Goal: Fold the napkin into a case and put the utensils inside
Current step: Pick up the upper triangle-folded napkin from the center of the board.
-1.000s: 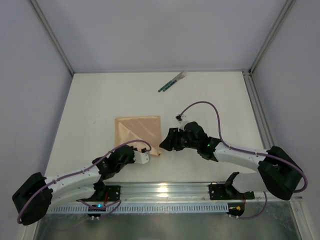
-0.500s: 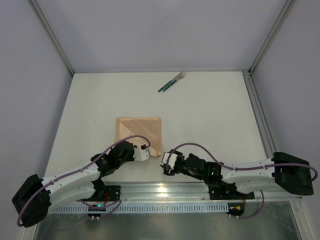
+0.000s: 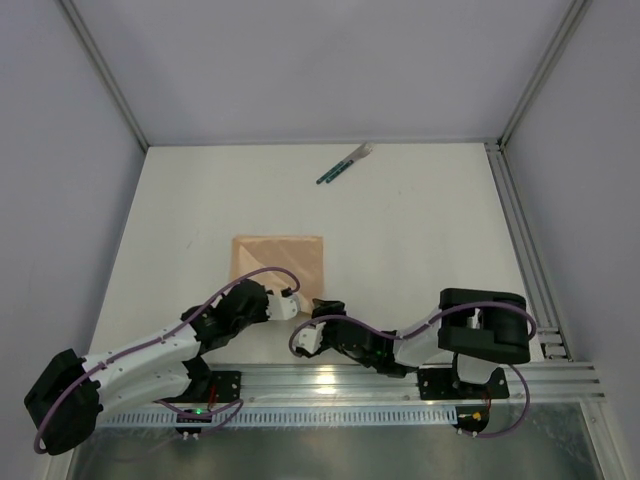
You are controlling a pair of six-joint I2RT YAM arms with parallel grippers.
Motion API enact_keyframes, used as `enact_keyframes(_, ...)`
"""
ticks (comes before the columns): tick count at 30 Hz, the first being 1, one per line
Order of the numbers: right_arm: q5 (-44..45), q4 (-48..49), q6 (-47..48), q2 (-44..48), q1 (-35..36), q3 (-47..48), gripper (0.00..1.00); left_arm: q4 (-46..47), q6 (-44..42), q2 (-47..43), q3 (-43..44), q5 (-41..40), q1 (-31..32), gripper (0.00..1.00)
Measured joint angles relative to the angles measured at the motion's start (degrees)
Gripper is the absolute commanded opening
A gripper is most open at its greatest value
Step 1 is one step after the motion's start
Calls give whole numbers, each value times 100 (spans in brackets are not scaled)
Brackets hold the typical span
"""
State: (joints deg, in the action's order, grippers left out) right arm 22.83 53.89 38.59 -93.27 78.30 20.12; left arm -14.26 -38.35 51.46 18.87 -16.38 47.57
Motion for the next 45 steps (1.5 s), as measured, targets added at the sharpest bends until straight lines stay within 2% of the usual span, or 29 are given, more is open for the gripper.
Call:
enact_keyframes(4,131,275,142,-485,2,267,69,-70,46,0,33,33,-9,0)
enact_keyframes(11,566,444,297,-1008,2,487,57,-186,94,0,177,149,-31,0)
enact_keyframes(14,761,461,354,-1088,2,494,43,-234,105,0,179,186,-35,0)
enact_keyframes(15,822,459,378,-1126,2,505,33,-249,111,0,179,201,-39,0)
enact_keyframes(24,1158,426,415,-1248,2,560,4,-273,188,2,153,267,-46,0)
enact_keyframes(28,1104,291,291,-999,2,553,4,-4,144,70,-116,155,-59,1)
enact_keyframes(32,1058,310,201,-898,2,546,4,240,-2,166,-439,120,-44,14)
enact_keyframes(38,1034,299,166,-898,2,535,4,745,-199,186,-669,-179,-46,19)
enact_keyframes(43,1001,267,164,-898,2,535,4,927,-304,92,-815,-378,-46,19)
enact_keyframes(45,999,251,160,-898,2,535,4,927,-313,-24,-892,-442,-46,12)
